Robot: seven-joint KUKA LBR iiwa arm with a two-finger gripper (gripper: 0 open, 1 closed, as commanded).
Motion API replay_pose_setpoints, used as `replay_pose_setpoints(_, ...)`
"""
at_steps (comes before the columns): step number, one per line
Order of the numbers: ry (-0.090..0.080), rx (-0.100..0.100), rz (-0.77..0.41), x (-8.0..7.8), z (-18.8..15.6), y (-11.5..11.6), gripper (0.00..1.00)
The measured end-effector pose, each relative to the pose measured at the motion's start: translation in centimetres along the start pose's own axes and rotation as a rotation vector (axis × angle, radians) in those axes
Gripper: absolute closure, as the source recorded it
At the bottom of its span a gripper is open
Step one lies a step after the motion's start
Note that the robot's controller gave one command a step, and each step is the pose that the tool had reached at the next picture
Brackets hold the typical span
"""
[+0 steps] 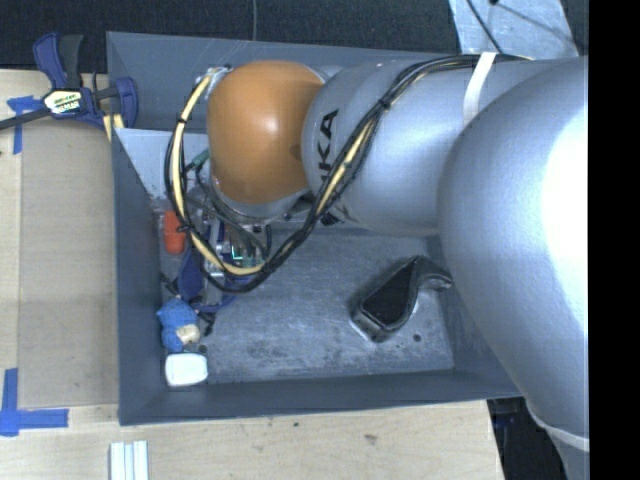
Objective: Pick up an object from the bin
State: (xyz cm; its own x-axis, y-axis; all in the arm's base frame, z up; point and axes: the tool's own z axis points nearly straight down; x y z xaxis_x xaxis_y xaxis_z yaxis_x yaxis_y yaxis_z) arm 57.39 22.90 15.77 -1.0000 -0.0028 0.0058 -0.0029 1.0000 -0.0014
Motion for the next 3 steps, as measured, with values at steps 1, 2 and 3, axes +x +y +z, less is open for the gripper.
replay_pose_setpoints(1,-0.003,-0.001,-0.427,-0.6,8.7,0.8,0.0)
replay_pose_setpoints(2,-0.007,0.004,-0.426,-1.0,8.3,0.5,1.0)
replay_pose_setpoints(3,-0.017,0.0,-0.443,1.1,-6.4,-4.0,1.0)
